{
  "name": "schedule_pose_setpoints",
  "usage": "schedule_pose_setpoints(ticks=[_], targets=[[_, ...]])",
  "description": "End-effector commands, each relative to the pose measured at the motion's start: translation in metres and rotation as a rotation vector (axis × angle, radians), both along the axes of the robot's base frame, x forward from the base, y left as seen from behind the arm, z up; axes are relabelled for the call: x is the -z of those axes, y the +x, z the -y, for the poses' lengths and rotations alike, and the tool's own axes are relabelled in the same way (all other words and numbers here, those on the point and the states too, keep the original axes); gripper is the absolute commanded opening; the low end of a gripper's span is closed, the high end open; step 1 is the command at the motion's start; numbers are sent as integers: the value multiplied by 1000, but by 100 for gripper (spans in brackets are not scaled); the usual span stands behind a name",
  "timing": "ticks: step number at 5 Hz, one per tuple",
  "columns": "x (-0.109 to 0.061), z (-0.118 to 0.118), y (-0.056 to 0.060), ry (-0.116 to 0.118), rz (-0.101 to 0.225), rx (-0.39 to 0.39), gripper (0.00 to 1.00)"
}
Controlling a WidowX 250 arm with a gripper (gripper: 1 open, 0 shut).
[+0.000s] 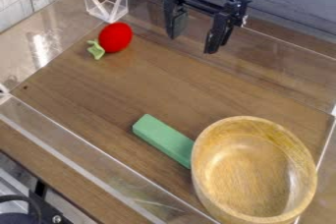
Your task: Move the red object to the right side of the table
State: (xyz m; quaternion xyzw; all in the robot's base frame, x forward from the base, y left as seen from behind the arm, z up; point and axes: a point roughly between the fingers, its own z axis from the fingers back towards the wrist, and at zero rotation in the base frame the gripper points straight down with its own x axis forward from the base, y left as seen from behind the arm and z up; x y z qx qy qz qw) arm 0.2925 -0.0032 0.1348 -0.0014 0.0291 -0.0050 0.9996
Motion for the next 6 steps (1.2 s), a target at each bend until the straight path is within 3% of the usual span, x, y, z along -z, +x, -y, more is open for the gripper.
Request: schedule_pose_setpoints(ticks=[1,2,4,5,6], targets=[[15,-12,1,1,-26,-18,100],[28,-30,2,2,-43,-36,100],[31,-114,14,13,-15,-41,100],[39,-142,12,10,2,-36,100],[48,-151,13,1,12,-35,100]])
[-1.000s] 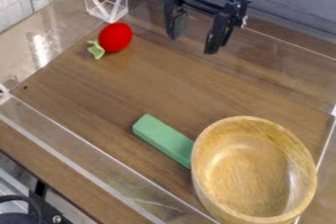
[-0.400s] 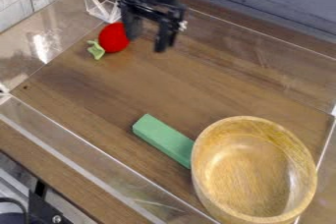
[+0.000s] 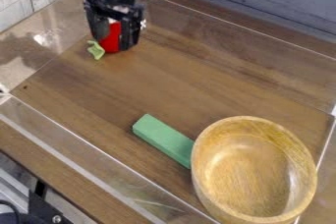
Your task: Move the red object to the right side of the table
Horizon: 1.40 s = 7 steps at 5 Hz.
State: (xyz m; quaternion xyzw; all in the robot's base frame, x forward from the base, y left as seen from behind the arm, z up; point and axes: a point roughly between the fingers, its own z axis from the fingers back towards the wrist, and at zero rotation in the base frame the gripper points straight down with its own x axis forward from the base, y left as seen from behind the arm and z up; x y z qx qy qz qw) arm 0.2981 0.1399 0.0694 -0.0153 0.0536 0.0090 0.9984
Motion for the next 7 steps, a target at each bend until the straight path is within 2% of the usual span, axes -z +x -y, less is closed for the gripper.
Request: schedule_pose_setpoints(ticks=[1,2,3,5,7], targets=[[-20,-15,13,22,67,59,100],[-21,-25,17,15,72,118,100],[-12,-39,22,-2,79,40,100],[0,-53,29,-54,100,-94,100],[-1,-37,33,-82,119,-90,100]])
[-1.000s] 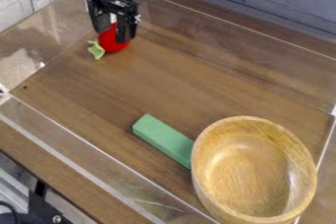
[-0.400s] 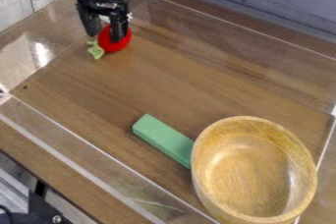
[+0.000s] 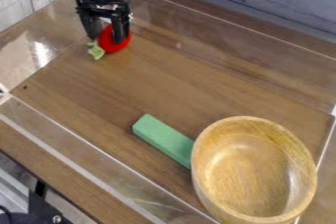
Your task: Move the red object to the right side of the table
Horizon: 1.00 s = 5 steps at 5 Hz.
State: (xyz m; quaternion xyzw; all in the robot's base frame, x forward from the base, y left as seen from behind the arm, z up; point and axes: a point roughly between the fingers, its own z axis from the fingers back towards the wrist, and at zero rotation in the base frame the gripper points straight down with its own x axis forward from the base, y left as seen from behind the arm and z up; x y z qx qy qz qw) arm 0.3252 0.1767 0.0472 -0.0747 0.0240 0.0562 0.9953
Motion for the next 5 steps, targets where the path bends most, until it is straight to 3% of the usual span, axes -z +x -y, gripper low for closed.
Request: schedule_pose_setpoints(ticks=[1,2,4,5], targets=[[-27,1,1,24,67,-2,100],[-31,0,-2,16,78,-15,100],[-45,4,8,0,95,64,100],[-49,5,11,-6,97,53,100]])
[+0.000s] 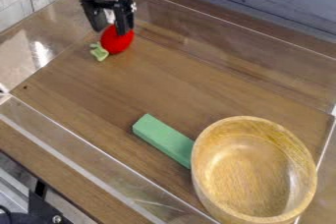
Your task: Move the red object to the right side of the table
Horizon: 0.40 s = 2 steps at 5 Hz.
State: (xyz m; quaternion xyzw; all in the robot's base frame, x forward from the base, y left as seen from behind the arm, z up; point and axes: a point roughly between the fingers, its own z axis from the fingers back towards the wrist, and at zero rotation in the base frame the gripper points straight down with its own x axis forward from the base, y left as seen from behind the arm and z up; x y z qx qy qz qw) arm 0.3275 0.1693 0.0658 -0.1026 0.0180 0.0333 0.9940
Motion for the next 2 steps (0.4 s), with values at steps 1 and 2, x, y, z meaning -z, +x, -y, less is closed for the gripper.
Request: schedule_pose_setpoints(ticks=[1,2], targets=[[-33,-1,9,46,75,0,100],[-34,0,11,42,67,52,100]])
